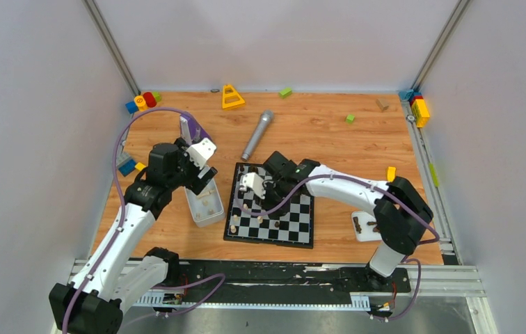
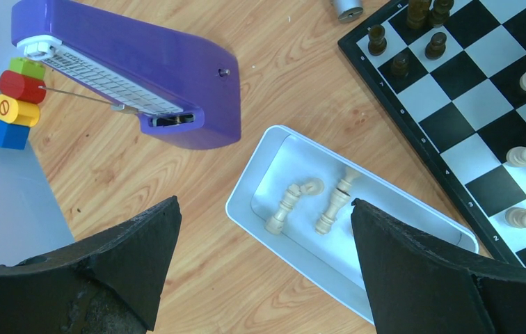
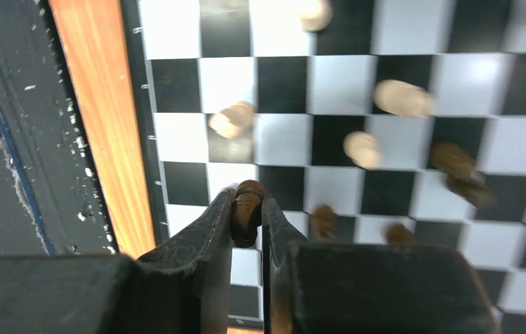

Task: Set up the chess pieces on the board
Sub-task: Pick up the chess piece from the chessboard, then place the chess piece on the chessboard.

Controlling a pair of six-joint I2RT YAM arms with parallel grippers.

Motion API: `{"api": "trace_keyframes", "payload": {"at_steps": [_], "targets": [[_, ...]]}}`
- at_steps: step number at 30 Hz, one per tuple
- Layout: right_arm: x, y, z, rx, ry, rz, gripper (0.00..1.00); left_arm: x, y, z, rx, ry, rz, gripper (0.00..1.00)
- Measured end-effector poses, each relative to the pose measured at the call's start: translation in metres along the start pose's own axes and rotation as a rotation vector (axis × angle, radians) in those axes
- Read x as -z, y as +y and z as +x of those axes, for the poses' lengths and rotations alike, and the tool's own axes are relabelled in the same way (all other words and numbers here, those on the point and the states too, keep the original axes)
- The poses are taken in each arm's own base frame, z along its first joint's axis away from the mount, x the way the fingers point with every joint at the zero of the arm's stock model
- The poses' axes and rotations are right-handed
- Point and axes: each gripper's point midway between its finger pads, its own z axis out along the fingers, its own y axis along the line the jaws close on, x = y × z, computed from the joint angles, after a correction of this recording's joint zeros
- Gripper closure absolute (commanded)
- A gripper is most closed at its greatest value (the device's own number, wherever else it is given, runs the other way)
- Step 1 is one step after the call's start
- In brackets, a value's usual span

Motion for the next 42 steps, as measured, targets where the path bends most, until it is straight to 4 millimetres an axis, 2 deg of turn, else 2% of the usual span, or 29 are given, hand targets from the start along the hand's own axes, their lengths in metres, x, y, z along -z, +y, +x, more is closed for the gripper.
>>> {"api": "trace_keyframes", "payload": {"at_steps": [3, 5, 7, 10, 13, 16, 19, 22, 28, 35, 42], "targets": [[0.027, -0.025, -0.011, -0.032, -0.062, 0.074, 1.00, 0.000, 0.000, 0.000, 0.000, -0.001, 0.000, 0.00], [0.049, -0.053, -0.016, -0.068, -0.105, 0.151, 1.00, 0.000, 0.000, 0.000, 0.000, -0.001, 0.001, 0.00], [0.066, -0.077, -0.015, -0.104, -0.125, 0.219, 1.00, 0.000, 0.000, 0.000, 0.000, -0.002, 0.002, 0.00], [0.086, -0.115, -0.002, -0.193, -0.130, 0.312, 1.00, 0.000, -0.001, 0.000, 0.000, -0.002, 0.003, 0.00], [0.090, -0.147, 0.017, -0.285, -0.104, 0.371, 0.99, 0.000, 0.000, -0.001, 0.000, -0.004, 0.002, 0.00], [0.081, -0.169, 0.039, -0.356, -0.056, 0.393, 0.98, 0.001, 0.000, -0.002, 0.000, -0.008, 0.000, 0.00], [0.065, -0.177, 0.059, -0.404, -0.001, 0.382, 0.98, 0.002, 0.000, -0.002, -0.001, -0.010, -0.001, 0.00], [0.053, -0.178, 0.069, -0.426, 0.035, 0.369, 0.98, 0.002, 0.000, -0.002, -0.001, -0.010, -0.001, 0.00], [0.057, -0.186, 0.061, -0.424, 0.017, 0.387, 0.98, 0.002, 0.000, -0.002, -0.001, -0.011, -0.001, 0.00], [0.050, -0.189, 0.064, -0.433, 0.028, 0.382, 0.96, 0.002, 0.000, -0.002, -0.001, -0.011, -0.001, 0.00], [0.050, -0.188, 0.064, -0.437, 0.024, 0.378, 0.91, 0.002, 0.000, -0.002, -0.001, -0.011, -0.001, 0.00]]}}
